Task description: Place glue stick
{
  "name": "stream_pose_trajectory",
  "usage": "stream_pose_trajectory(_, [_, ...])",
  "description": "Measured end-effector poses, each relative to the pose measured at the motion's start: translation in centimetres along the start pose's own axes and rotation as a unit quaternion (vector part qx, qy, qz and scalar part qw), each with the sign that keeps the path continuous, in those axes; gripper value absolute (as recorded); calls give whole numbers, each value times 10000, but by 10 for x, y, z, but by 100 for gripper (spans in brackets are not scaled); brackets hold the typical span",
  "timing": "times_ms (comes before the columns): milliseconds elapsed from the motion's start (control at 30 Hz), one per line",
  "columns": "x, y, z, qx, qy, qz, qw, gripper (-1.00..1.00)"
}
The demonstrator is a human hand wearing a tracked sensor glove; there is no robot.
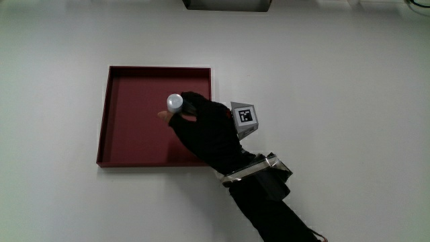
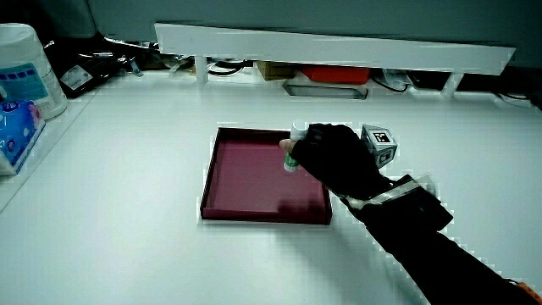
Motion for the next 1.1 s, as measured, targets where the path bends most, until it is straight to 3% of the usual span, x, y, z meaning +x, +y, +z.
stream_pose_trajectory(133, [11, 1, -12, -152, 57, -67, 9998, 0])
stream_pose_trajectory(200, [17, 1, -18, -216, -86, -250, 9994, 0])
stream_pose_trajectory(267, [23, 0, -23, -284, 3, -314, 9991, 0])
stream_pose_trajectory(533, [40, 1, -33, -569, 19, -924, 9941, 0])
stream_pose_trajectory(567, [43, 3, -34, -557, 16, -834, 9950, 0])
stream_pose_trajectory(633, [39, 3, -35, -644, -39, -946, 9934, 0])
stream_pose_trajectory(667, [39, 2, -35, -618, 98, -899, 9940, 0])
stream_pose_trajectory(867, [43, 0, -35, -604, 150, -921, 9938, 0])
stream_pose_trajectory(1100, [45, 0, -33, -613, 69, -913, 9939, -4])
